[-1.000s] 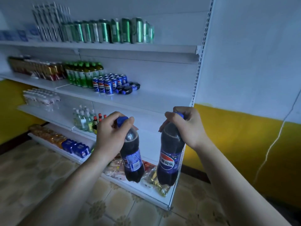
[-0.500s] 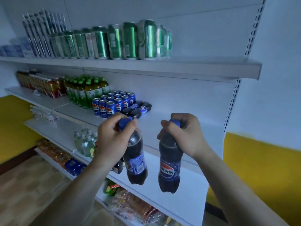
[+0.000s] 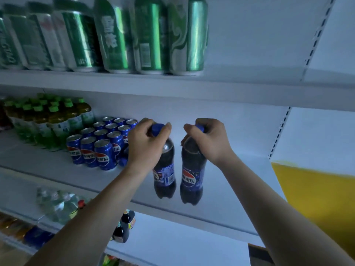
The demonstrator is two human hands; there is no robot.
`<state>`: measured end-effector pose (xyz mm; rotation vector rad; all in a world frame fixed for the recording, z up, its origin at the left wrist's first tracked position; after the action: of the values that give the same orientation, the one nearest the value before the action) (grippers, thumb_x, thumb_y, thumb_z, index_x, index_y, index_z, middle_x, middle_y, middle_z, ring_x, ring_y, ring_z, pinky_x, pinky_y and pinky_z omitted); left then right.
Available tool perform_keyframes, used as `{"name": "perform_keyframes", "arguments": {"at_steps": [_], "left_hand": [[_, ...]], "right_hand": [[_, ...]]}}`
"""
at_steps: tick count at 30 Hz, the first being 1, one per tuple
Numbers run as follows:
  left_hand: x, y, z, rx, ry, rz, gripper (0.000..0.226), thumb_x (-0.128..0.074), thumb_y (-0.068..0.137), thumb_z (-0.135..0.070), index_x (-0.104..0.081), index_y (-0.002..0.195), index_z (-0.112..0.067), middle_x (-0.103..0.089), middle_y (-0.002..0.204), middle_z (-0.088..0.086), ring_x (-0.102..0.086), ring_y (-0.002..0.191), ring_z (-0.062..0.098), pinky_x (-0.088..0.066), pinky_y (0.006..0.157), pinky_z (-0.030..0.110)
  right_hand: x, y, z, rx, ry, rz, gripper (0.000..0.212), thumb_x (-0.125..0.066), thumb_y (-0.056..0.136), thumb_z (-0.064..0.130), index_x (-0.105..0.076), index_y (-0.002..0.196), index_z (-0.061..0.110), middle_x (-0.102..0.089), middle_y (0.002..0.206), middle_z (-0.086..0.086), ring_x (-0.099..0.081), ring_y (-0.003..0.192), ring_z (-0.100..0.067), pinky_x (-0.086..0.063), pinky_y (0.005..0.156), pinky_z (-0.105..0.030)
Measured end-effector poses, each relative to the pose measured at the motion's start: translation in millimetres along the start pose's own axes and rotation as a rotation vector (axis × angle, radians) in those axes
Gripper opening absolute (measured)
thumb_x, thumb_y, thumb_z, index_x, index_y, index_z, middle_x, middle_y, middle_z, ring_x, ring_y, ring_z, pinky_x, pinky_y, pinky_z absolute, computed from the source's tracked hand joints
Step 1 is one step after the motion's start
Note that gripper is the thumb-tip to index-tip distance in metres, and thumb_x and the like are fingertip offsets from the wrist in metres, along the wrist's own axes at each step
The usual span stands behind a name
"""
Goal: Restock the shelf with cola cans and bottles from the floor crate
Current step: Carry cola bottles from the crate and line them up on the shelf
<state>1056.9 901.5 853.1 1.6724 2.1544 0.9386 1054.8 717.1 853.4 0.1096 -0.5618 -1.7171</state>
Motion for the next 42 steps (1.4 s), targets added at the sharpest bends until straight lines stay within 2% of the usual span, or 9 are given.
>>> {"name": "perform_keyframes", "arguments": {"at_steps": [5,7,9,11,15,21,25,32,42], "left_hand": [[-14.5,19.7,35.6,-0.023,-0.01,0.069,0.037,-0.074,0.085,-0.03,-0.055,0.069,-0.002,-0.058,0.067,0.01,-0.056,0.064,0.022,-0.045,0.062,0.032],[-18.6,22.2,47.2,-0.039,0.0,0.079,0.038,-0.075,0.085,-0.027,-0.054,0.068,-0.001,-0.057,0.066,0.01,-0.055,0.062,0.02,-0.042,0.06,0.029],[-19.8,24.1,60.7,-0.024,-0.014,0.08,0.042,-0.074,0.086,-0.033,-0.053,0.068,-0.001,-0.057,0.065,0.011,-0.055,0.062,0.023,-0.042,0.059,0.029],[-19.6,26.2,68.7,-0.009,-0.039,0.09,0.048,-0.071,0.085,-0.043,-0.052,0.068,-0.002,-0.059,0.064,0.011,-0.057,0.063,0.026,-0.044,0.06,0.033],[-17.6,23.1,69.2,0.037,0.0,0.217,0.051,-0.072,0.087,-0.05,-0.045,0.07,-0.01,-0.052,0.062,0.003,-0.047,0.056,0.011,-0.039,0.057,0.023],[-0.6,8.5,100.5,0.238,-0.446,0.604,0.062,-0.074,0.078,-0.045,-0.049,0.126,-0.016,-0.067,0.119,0.001,-0.066,0.111,0.009,-0.052,0.092,0.024],[8.8,-25.3,139.7,0.251,-0.256,0.793,0.071,-0.087,0.079,-0.026,-0.048,0.138,-0.032,-0.066,0.128,-0.016,-0.064,0.118,0.003,-0.053,0.101,0.027],[-4.5,-30.3,148.7,-0.024,0.017,0.677,0.056,-0.083,0.071,-0.047,-0.056,0.119,-0.037,-0.068,0.114,-0.012,-0.063,0.106,-0.007,-0.049,0.091,0.013],[-37.9,-13.8,164.1,-0.012,0.157,0.499,0.057,-0.091,0.07,-0.035,-0.051,0.109,-0.025,-0.061,0.105,-0.01,-0.056,0.097,-0.015,-0.042,0.081,0.004]], "right_hand": [[-20.7,8.1,-15.3,-0.039,-0.056,-0.051,0.05,-0.07,0.081,0.03,-0.031,0.056,0.013,-0.047,0.053,-0.027,-0.07,0.071,-0.047,-0.037,0.058,-0.031],[-25.0,6.0,-16.9,-0.03,-0.102,-0.076,0.049,-0.071,0.086,0.019,-0.034,0.056,0.012,-0.042,0.042,0.0,-0.072,0.057,-0.021,-0.034,0.053,-0.024],[-29.0,4.2,-20.1,-0.039,-0.115,-0.074,0.048,-0.07,0.089,0.013,-0.035,0.057,0.006,-0.042,0.04,0.0,-0.065,0.048,-0.002,-0.034,0.051,-0.022],[-30.7,3.0,-22.1,-0.033,-0.112,-0.081,0.049,-0.071,0.091,0.018,-0.035,0.059,0.005,-0.047,0.046,-0.013,-0.064,0.05,-0.006,-0.034,0.052,-0.025],[-29.5,-6.2,-19.1,-0.032,-0.245,-0.083,0.05,-0.071,0.092,0.04,-0.037,0.066,0.013,-0.037,0.056,0.007,-0.032,0.054,-0.009,-0.029,0.05,-0.019],[-29.7,-66.8,-63.0,-0.203,-0.059,-0.119,0.049,-0.081,0.08,0.043,-0.045,0.108,0.024,-0.075,0.093,0.003,-0.071,0.08,-0.011,-0.056,0.069,-0.027],[-46.1,-112.9,-102.7,-0.283,-0.437,-0.104,0.07,-0.078,0.071,0.059,-0.048,0.129,0.033,-0.065,0.113,0.018,-0.066,0.099,-0.001,-0.057,0.081,-0.03],[-65.6,-103.0,-100.8,-0.352,-0.728,-0.149,0.054,-0.077,0.079,0.052,-0.057,0.12,0.025,-0.065,0.118,0.007,-0.066,0.103,-0.023,-0.05,0.077,-0.036],[-49.4,-46.0,-145.2,-0.32,-0.386,-0.043,0.044,-0.071,0.086,0.023,-0.049,0.118,0.043,-0.073,0.112,0.008,-0.069,0.104,-0.021,-0.057,0.091,-0.047]]}}
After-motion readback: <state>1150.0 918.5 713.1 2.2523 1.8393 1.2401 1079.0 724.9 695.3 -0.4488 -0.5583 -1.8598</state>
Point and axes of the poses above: each hand's wrist, its own y-axis towards the middle knuckle, its own x-axis out of the back of the hand, z = x × y, the point moved 4 cm from there along y, towards the middle knuckle
